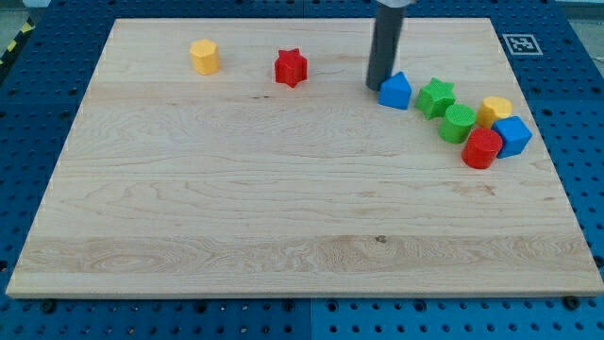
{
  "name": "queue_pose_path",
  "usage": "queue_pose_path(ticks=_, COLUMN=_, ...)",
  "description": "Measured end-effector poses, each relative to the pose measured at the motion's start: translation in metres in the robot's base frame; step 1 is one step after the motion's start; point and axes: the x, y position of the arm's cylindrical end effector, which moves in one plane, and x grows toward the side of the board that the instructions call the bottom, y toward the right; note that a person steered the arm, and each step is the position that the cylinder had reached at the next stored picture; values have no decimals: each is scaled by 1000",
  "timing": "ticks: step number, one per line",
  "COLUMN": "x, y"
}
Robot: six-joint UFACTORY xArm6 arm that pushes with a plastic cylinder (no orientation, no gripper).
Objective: Push the yellow hexagon into the red star
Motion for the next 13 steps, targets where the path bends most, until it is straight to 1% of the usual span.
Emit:
queue_pose_path(ticks=1, x=18, y=27)
queue_pose_path(ticks=2, x=32, y=28)
queue_pose_path(ticks=3, x=44, y=-4)
queue_pose_path(ticks=5, x=36, y=-151)
queue_pose_path(ticks=6, x=9, y=-234)
queue_pose_path(ticks=7, x=-36, y=-279)
queue_pose_path(ticks=8, x=-61, y=-278)
queue_pose_path(ticks=9, x=-62, y=-289)
queue_pose_path(ticks=10, x=-72, y=-340)
queue_pose_path(ticks=11, x=-97, y=-352)
queue_pose_path(ticks=12, x=-110, y=-318)
queue_pose_path(ticks=13, x=-101, y=-275)
